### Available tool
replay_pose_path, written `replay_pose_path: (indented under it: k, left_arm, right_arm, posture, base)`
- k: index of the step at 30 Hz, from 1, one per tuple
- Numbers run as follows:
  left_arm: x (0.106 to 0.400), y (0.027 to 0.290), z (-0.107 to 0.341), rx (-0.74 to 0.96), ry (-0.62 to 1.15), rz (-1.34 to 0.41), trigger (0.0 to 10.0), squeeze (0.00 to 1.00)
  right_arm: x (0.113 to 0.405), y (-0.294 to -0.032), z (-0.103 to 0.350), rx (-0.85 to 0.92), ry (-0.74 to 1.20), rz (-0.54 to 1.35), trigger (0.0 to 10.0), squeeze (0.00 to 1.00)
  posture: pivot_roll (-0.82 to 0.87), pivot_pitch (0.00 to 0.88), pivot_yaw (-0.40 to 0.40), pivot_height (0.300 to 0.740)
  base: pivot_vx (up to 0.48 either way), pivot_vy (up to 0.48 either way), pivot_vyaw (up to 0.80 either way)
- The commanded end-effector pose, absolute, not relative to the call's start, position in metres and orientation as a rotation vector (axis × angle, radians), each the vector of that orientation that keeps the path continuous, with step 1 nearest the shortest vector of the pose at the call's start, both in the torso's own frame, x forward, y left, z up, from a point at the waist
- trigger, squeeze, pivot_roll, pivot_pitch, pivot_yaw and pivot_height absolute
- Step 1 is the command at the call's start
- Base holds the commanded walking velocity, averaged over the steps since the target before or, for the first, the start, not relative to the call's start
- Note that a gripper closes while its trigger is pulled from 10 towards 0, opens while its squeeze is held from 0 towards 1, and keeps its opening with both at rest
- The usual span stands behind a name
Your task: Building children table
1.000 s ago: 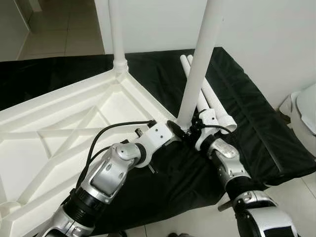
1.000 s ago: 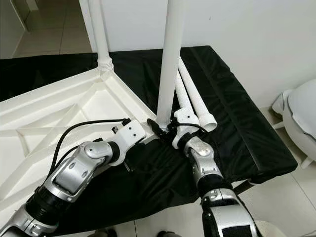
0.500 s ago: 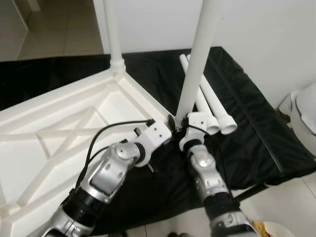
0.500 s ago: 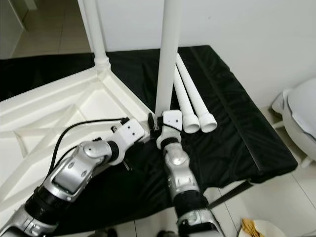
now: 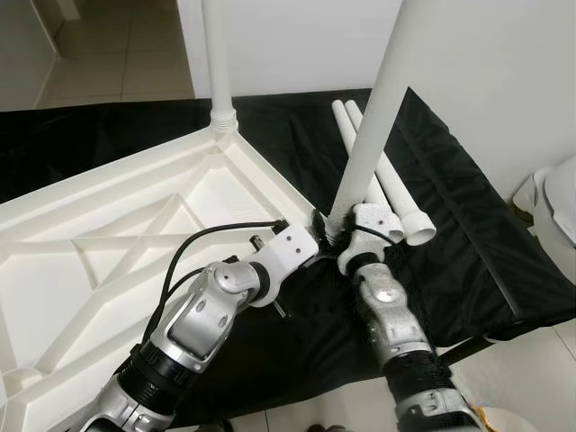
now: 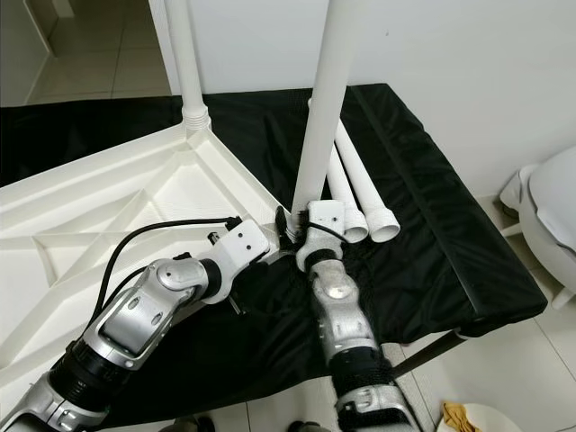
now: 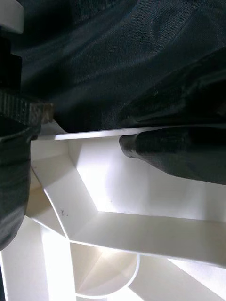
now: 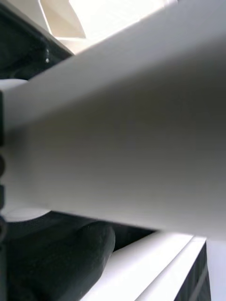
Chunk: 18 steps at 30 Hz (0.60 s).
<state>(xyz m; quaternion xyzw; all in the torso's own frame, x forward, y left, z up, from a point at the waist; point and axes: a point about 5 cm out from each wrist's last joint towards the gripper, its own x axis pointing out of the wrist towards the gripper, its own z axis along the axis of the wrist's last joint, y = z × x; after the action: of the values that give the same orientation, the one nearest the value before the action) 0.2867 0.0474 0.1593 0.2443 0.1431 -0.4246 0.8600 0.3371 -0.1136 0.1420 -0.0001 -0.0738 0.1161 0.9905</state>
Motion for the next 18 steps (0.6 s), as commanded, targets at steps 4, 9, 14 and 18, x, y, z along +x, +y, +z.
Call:
replay_pose_path:
  k: [4,9,14,18]
  left_arm:
    - [0.280,0.040,0.166,0.508,0.238,-0.953,10.0,0.00]
    - [0.280,0.040,0.166,0.508,0.237,-0.951,10.0,0.00]
    - [0.281,0.040,0.166,0.509,0.235,-0.949,10.0,0.00]
    - [0.281,0.039,0.166,0.511,0.232,-0.950,10.0,0.00]
  right_arm:
    - [0.343,-0.133,0.152,-0.045,-0.176,0.348,10.0,0.00]
    - [0.343,-0.136,0.151,-0.069,-0.174,0.516,10.0,0.00]
    - [0.341,-0.145,0.145,-0.048,-0.137,0.659,10.0,0.00]
    - [0.341,-0.155,0.139,-0.050,-0.093,0.713,10.0,0.00]
  posture:
    - [-0.01,0.101,-0.022,0.740]
    - [-0.01,0.098,-0.024,0.740]
    - [-0.01,0.083,-0.025,0.740]
    - [-0.01,0.079,-0.024,0.740]
  base:
    - [0.000,0.000,0.00]
    - [0.000,0.000,0.00]
    - [0.000,0.000,0.00]
    - [0.000,0.000,0.00]
